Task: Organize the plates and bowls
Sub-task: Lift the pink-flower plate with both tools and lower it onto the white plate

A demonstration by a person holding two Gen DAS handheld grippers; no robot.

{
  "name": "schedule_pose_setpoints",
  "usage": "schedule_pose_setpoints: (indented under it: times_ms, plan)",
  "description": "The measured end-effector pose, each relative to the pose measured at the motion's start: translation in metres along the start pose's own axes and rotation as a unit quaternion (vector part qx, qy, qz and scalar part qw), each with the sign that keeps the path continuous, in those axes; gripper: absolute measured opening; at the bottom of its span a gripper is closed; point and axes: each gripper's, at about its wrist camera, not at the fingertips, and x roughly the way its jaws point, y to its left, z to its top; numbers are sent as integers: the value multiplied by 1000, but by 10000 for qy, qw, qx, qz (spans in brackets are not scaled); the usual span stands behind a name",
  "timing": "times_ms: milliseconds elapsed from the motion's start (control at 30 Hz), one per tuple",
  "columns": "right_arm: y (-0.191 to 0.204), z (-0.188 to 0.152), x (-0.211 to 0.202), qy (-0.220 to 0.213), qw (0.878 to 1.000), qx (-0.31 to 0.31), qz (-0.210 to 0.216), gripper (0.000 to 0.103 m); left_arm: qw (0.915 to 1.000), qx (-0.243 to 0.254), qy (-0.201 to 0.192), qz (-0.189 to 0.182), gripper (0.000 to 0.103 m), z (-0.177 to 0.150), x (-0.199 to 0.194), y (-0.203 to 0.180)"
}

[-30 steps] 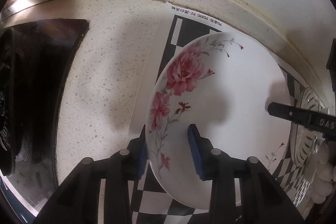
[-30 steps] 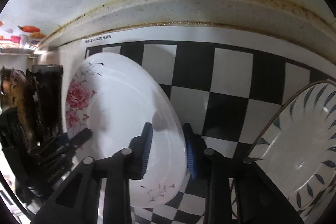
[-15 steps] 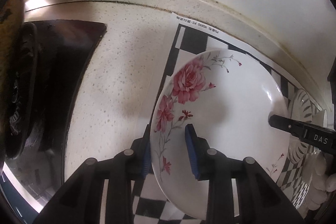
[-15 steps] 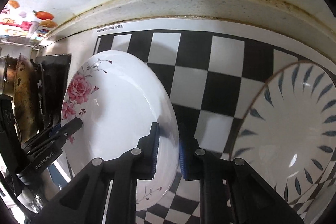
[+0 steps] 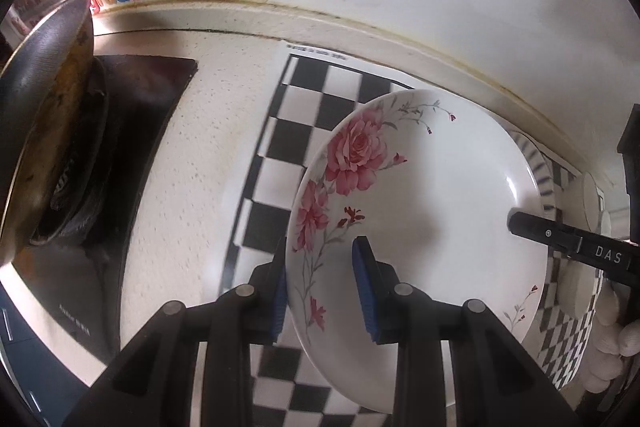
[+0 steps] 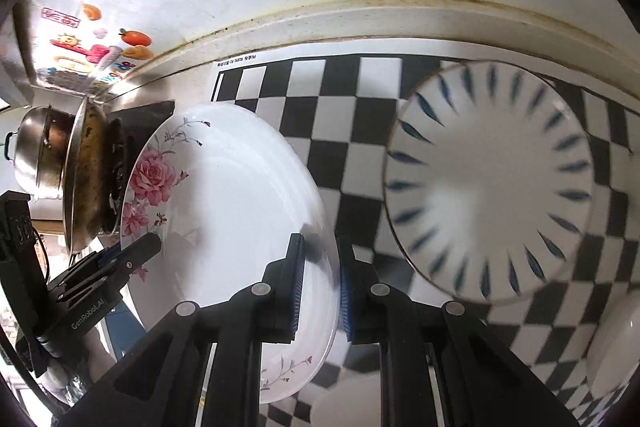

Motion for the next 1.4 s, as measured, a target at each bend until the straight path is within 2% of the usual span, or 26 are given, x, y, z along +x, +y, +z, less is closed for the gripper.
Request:
schedule_pose_setpoints:
  times_ms: [167,433,667,833,1100,1400]
  plan:
    - [-31,-37,-33,-139,9998,136,22,18,9998,154,-36,-106,27,-16,-12,-28]
    - [-78,-93,-76,-432,9983,400,-39,18,9972,669,-75,-311,27,-44,-26,-88]
    - [-119,-145,-97,-557,9961,670,-145,18,9929,1135,104,-341,27,-76,-18,-130]
    - [-143,-177,-89,-458,9949,878,-172,18,9899,1318,376,-364,27,-103,0,-143]
    - [-173,-221,-53,-129,9936,1109,-179,18,9849,1522,817,-154,27,-138,35,-151]
    - [-180,-233,-30,73,9938,1092,-193,17,9834,1422,1125,-35,28,-149,56,-147]
